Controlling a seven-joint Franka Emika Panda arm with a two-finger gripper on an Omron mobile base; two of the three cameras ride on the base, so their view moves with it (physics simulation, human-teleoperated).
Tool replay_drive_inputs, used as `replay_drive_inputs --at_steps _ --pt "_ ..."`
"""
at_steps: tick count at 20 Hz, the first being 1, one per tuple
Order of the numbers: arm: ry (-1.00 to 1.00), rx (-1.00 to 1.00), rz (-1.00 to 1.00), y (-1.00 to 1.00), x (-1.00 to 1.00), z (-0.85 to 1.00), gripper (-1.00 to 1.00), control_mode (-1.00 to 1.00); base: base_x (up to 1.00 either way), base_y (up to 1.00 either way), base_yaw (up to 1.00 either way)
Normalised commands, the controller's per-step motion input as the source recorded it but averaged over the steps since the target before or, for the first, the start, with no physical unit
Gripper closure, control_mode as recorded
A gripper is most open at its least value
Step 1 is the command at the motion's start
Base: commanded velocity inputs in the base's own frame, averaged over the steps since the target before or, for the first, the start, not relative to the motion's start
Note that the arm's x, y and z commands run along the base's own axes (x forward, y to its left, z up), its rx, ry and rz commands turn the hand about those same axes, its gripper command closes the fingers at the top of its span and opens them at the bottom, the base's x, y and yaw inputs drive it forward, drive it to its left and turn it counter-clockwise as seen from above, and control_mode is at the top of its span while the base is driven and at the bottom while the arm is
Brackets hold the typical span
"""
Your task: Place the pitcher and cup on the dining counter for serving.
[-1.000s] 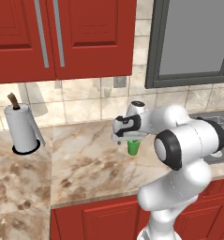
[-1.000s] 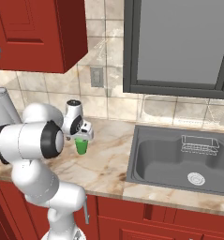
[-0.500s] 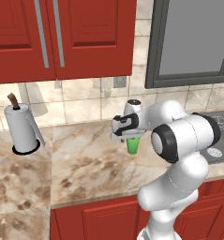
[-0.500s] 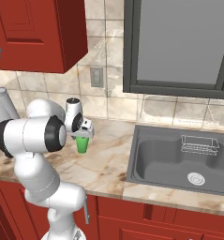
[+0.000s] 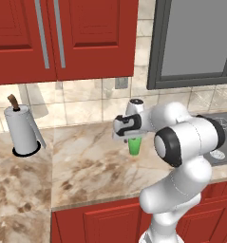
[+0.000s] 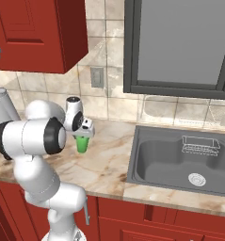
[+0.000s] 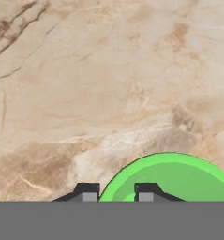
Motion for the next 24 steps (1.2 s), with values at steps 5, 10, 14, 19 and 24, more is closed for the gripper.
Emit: replay_drive_inputs --at_steps 5,10,14,19,24 --pt "-0.16 0.00 0.00 0.00 -0.51 0.43 1.00 -1.00 0.00 0.00 0.00" --pt "-0.12 0.00 0.00 0.00 -0.62 0.64 1.00 -1.00 0.00 0.00 0.00" --pt "-0.29 0.00 0.00 -0.14 -0.97 0.79 1.00 -1.00 0.00 0.00 0.00" --pt "-0.33 0.00 0.00 -0.03 -0.66 0.81 1.00 -1.00 0.00 0.00 0.00" --pt "-0.20 0.00 0.00 0.00 -0.50 0.54 1.00 -1.00 0.00 0.00 0.00"
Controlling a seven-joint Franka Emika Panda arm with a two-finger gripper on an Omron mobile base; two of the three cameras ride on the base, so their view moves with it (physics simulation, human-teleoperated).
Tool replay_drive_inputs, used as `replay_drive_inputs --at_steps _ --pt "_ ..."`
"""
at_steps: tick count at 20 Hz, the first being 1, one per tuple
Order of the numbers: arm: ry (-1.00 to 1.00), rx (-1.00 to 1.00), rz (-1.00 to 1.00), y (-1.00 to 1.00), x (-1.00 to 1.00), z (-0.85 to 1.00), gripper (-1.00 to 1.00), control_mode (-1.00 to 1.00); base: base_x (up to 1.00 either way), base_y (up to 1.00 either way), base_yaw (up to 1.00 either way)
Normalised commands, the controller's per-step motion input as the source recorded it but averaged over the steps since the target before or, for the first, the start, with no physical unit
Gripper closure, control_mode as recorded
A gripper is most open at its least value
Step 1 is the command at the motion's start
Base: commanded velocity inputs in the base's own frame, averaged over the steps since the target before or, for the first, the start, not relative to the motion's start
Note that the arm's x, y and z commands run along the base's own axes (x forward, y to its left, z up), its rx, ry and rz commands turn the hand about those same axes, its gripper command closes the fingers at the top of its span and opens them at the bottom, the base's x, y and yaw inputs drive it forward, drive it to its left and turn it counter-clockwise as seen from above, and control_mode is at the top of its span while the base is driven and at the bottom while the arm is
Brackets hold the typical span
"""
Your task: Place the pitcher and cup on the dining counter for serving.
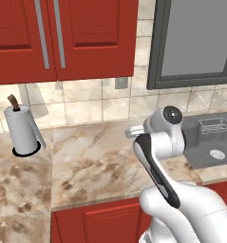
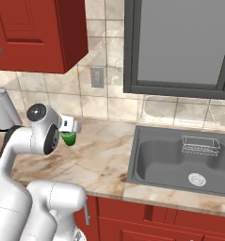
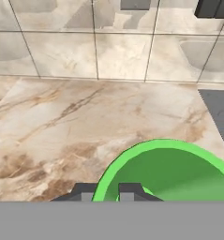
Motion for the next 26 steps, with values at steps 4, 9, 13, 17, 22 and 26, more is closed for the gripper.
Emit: replay_drive_inputs --at_steps 4,9,13,17,22,26 --pt "-0.16 0.00 0.00 0.00 -0.53 0.28 1.00 -1.00 0.00 0.00 0.00" --pt "-0.09 0.00 0.00 0.00 -0.23 0.02 1.00 1.00 -0.25 -0.08 -0.05" --pt "0.00 0.00 0.00 0.00 0.00 0.00 1.00 1.00 -0.85 -0.34 -0.35" --pt "0.00 0.00 0.00 0.00 0.00 0.00 1.00 1.00 -1.00 -0.44 -0.42" --pt "0.00 0.00 0.00 0.00 0.00 0.00 1.00 1.00 -0.67 -0.56 -0.54" --pt "0.00 0.00 0.00 0.00 0.00 0.00 1.00 1.00 -0.14 -0.66 -0.67"
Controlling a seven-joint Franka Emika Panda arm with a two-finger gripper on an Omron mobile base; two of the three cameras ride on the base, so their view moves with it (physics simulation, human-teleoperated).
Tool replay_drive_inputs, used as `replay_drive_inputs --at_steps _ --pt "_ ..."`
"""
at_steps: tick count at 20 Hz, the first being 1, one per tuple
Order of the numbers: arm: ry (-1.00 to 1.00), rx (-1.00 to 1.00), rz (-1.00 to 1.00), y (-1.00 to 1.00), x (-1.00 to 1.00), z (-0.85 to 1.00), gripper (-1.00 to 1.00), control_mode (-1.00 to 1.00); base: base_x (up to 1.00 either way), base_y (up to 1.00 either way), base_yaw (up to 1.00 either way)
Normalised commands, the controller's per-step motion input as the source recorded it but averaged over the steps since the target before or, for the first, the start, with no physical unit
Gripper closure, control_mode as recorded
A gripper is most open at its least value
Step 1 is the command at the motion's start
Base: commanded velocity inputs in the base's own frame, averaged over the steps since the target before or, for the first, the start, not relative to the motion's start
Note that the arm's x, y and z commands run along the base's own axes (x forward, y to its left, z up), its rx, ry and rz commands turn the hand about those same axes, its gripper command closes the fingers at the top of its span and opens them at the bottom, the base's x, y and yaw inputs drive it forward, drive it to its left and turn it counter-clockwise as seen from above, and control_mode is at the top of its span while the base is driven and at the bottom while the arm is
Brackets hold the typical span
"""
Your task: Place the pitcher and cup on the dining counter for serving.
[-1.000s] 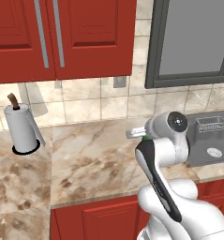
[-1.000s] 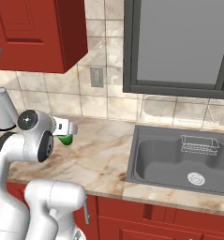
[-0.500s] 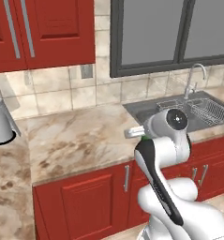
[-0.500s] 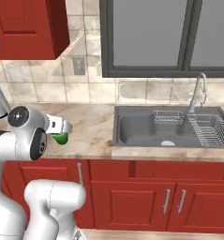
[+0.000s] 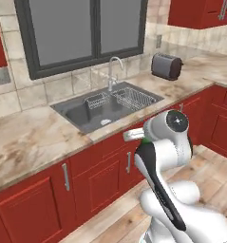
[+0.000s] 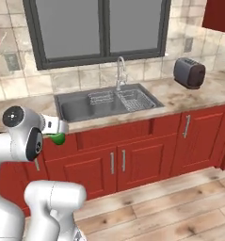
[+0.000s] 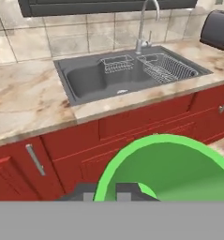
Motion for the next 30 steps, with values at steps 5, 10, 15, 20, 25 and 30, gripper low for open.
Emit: replay_drive_inputs --at_steps 5,10,15,20,25,30 --pt "0.00 0.00 0.00 0.00 0.00 0.00 1.00 1.00 0.00 -0.79 -0.70" --pt "0.00 0.00 0.00 0.00 0.00 0.00 1.00 1.00 0.00 -0.85 -0.65" --pt "0.00 0.00 0.00 0.00 0.00 0.00 1.00 1.00 0.00 -0.88 -0.65" --pt "0.00 0.00 0.00 0.00 0.00 0.00 1.00 1.00 0.00 -0.86 -0.67" --pt "0.00 0.00 0.00 0.00 0.00 0.00 1.00 1.00 0.07 -0.79 -0.65" --pt "0.00 0.00 0.00 0.00 0.00 0.00 1.00 1.00 0.14 -0.79 -0.63"
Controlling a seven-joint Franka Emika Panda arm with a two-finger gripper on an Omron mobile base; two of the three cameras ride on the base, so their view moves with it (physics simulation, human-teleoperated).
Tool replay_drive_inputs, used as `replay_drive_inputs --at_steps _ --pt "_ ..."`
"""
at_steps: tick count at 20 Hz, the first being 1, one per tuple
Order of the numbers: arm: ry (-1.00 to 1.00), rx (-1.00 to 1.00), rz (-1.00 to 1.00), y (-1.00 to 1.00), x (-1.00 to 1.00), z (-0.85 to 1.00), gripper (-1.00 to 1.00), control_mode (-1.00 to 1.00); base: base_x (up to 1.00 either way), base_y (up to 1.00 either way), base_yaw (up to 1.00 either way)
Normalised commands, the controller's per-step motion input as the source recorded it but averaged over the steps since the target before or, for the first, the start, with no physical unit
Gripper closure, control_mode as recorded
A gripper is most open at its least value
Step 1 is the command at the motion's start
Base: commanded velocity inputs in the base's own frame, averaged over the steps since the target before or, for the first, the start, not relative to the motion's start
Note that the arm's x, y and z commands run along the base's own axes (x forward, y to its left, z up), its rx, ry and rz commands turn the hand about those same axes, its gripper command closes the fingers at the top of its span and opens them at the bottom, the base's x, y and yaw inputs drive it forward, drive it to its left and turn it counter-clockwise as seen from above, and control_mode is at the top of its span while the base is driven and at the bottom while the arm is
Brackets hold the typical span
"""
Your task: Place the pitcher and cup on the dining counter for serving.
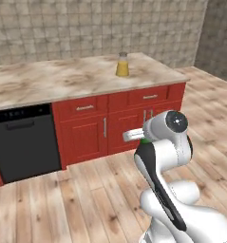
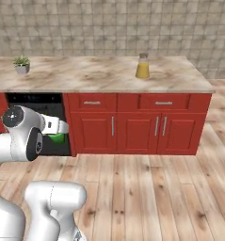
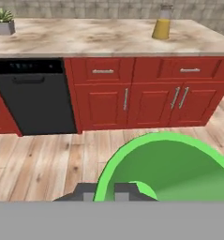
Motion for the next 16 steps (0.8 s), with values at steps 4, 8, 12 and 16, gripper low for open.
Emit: replay_drive_inputs --at_steps 4,8,12,16 --pt "0.00 0.00 0.00 0.00 0.00 0.00 1.00 1.00 0.30 -0.78 -0.59" --pt "0.00 0.00 0.00 0.00 0.00 0.00 1.00 1.00 0.82 -0.51 -0.43" --pt "0.00 0.00 0.00 0.00 0.00 0.00 1.00 1.00 1.00 -0.04 -0.17" --pt "0.00 0.00 0.00 0.00 0.00 0.00 1.00 1.00 1.00 -0.05 0.00"
